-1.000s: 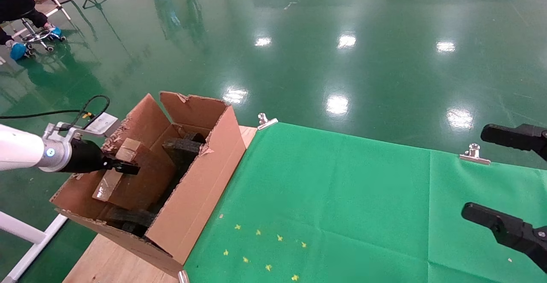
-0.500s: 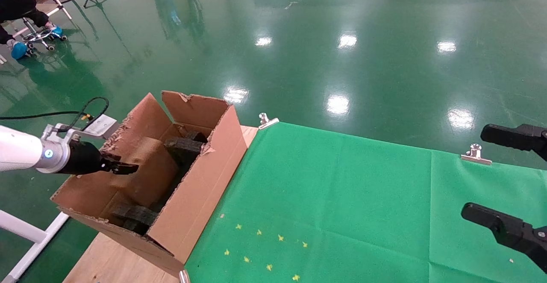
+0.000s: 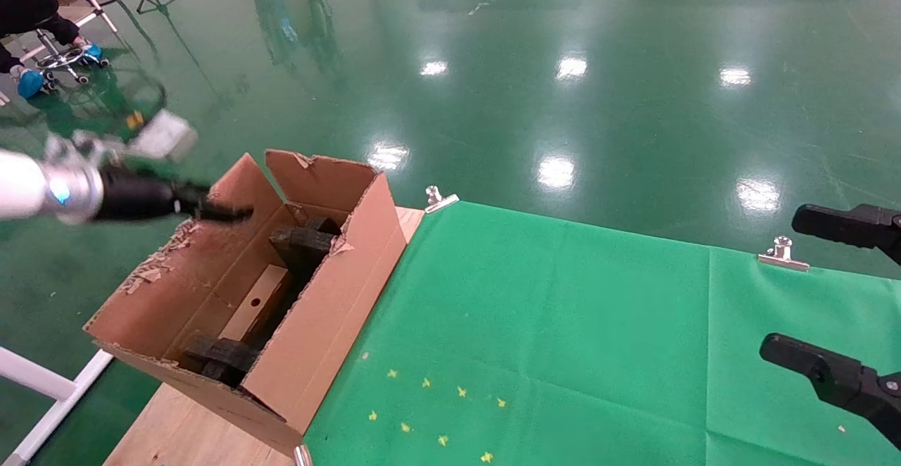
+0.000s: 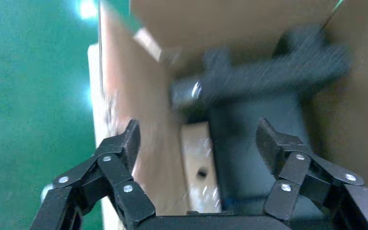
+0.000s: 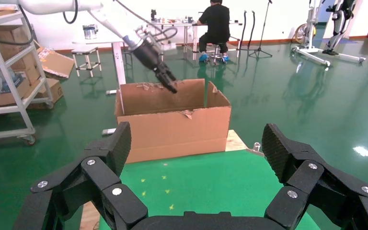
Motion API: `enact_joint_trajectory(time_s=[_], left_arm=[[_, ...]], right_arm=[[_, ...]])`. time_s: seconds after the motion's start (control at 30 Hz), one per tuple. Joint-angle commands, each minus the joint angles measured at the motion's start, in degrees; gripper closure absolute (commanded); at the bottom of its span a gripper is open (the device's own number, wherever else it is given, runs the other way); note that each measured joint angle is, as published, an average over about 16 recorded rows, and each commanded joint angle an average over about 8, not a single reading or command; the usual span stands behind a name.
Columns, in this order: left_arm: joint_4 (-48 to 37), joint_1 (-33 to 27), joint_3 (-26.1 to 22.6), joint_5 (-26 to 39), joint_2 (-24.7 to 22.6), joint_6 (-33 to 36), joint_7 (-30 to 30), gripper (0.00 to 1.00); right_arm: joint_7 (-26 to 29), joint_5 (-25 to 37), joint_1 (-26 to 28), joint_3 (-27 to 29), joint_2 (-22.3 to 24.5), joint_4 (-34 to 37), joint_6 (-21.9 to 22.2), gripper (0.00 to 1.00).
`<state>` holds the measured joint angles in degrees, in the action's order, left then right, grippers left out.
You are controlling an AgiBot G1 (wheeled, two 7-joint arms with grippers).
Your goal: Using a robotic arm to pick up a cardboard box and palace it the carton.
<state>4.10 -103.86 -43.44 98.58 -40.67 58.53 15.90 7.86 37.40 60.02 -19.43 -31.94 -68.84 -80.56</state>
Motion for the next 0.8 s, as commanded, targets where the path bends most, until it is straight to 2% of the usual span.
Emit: enact_joint_trajectory(time_s=[0.03,0.23,0.47,0.8], left_arm=[[1.58,-1.74,0.64,-0.92,0.68,1.83,-0.66,0.00],[5.63,-3.80,0.29,-0.53,1.51,5.42,-0.61,0.00],[5.71,-3.62,0.30,-0.54,1.51,5.44,-0.60,0.00],[12.48,1.46,3.32,-6.69,1.94,7.63,-1.10,0.00]], right_arm=[[0.00,0.00,0.00,0.00,0.00,0.00,0.00,0.00],[0.00,0.00,-0.01,0.00,0.00,0.01,0.01,0.00],[0.00,0.00,-0.01,0.00,0.00,0.01,0.01,0.00],[0.00,0.00,-0.02,0.00,0.00,0.01,0.02,0.00]])
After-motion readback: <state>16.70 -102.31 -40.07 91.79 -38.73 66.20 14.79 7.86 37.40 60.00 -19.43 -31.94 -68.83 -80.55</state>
